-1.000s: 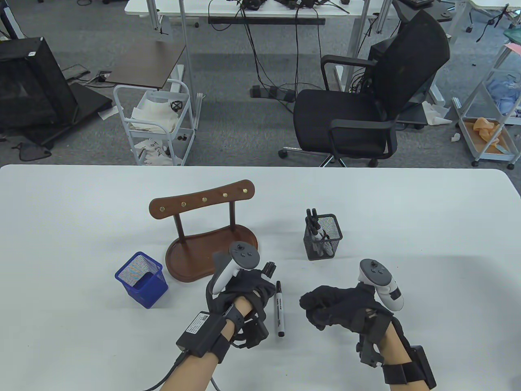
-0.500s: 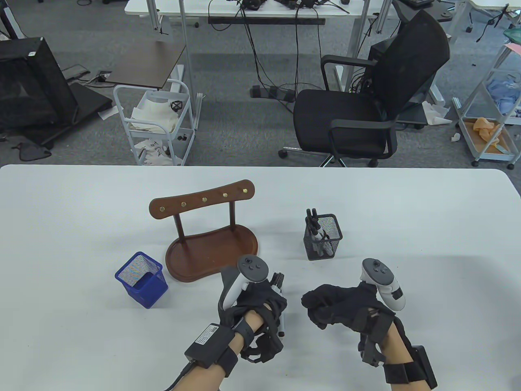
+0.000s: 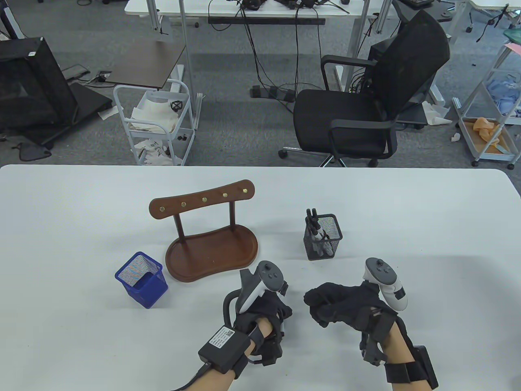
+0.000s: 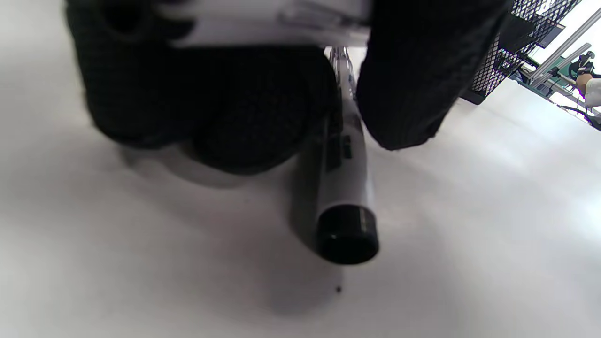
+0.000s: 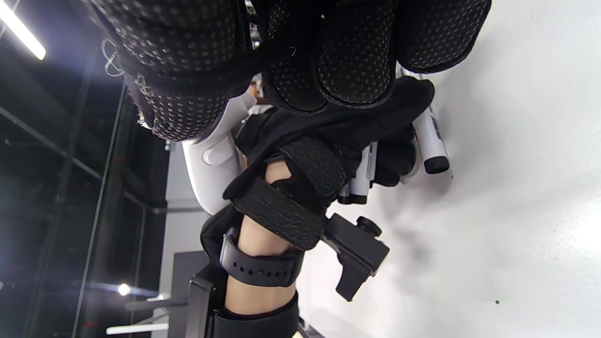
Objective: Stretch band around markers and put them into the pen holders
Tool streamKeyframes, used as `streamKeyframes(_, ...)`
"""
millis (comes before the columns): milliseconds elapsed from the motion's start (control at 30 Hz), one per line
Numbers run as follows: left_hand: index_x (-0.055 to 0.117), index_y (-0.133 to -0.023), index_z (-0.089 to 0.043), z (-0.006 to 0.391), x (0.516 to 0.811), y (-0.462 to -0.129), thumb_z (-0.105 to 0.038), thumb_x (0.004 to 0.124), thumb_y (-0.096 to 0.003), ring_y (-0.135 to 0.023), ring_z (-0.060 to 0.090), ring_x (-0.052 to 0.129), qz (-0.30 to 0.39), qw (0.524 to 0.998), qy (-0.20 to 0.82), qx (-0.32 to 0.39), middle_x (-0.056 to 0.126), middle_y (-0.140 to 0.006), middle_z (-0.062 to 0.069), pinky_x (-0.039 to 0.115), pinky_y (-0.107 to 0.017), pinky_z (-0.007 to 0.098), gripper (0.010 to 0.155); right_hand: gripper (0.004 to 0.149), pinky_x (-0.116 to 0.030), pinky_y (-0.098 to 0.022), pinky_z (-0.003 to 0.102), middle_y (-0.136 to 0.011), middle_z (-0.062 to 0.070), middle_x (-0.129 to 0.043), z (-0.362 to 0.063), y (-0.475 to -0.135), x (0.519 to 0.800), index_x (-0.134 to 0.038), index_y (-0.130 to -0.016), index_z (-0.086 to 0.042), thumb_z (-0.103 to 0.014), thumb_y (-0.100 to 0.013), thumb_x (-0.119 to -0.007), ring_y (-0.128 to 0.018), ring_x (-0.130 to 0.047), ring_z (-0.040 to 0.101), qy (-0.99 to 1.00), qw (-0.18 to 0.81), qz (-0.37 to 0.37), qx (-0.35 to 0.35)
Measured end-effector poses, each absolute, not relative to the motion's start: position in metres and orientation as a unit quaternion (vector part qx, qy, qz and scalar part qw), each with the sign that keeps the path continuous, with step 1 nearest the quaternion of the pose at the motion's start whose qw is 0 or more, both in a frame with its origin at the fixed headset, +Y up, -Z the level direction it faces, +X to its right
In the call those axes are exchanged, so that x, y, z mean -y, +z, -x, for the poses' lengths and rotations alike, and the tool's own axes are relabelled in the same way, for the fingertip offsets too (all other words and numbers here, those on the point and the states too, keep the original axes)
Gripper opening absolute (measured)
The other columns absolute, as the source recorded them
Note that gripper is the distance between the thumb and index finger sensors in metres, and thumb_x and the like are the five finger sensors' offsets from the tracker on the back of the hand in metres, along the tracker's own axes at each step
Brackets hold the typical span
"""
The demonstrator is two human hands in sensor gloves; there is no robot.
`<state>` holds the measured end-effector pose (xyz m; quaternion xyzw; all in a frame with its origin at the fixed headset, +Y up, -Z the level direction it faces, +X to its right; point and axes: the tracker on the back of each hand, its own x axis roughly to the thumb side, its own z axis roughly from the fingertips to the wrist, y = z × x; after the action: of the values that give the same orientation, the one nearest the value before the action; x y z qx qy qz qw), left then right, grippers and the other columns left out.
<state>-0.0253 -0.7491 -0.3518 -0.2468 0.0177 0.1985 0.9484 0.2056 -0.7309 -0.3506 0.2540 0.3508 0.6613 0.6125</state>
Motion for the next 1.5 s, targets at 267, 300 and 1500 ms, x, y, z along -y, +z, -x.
streamKeyframes(267,0.075,-0.094,-0.004,0.020,0.750,-0.353,-0.042,0.097,-0.0485,-0.036,0.021,0.108,0.220,0.962,0.160,-0.011,0.098,-0.061,0.004,0.094,-0.030,0.041,0.063,0.050,-0.069,-0.063,0.062,-0.081,0.008,-0.094,-0.207,-0.351,0.732,-0.078,-0.094,-0.027,-0.035,-0.046,-0.094,-0.065,-0.093,0.033,0.664,0.612,-0.247,-0.351)
streamKeyframes(300,0.076,-0.094,-0.004,0.020,0.751,-0.353,-0.041,0.096,-0.0492,-0.036,0.022,0.108,0.220,0.962,0.162,-0.012,0.098,-0.061,0.004,0.094,-0.030,0.042,0.062,0.050,-0.069,-0.063,0.062,-0.081,0.008,-0.094,-0.207,-0.351,0.732,-0.078,-0.094,-0.027,-0.035,-0.047,-0.094,-0.065,-0.093,0.033,0.664,0.612,-0.246,-0.351)
streamKeyframes(1500,0.065,-0.094,-0.007,0.091,0.702,-0.365,-0.034,0.082,-0.0574,-0.082,0.046,0.098,0.309,0.885,0.322,0.131,0.087,-0.094,0.016,0.088,-0.058,0.058,0.049,0.053,-0.069,-0.064,0.062,-0.087,0.007,-0.091,-0.196,-0.349,0.738,-0.075,-0.095,-0.030,-0.035,-0.046,-0.094,-0.067,-0.092,0.032,0.692,0.587,-0.227,-0.355)
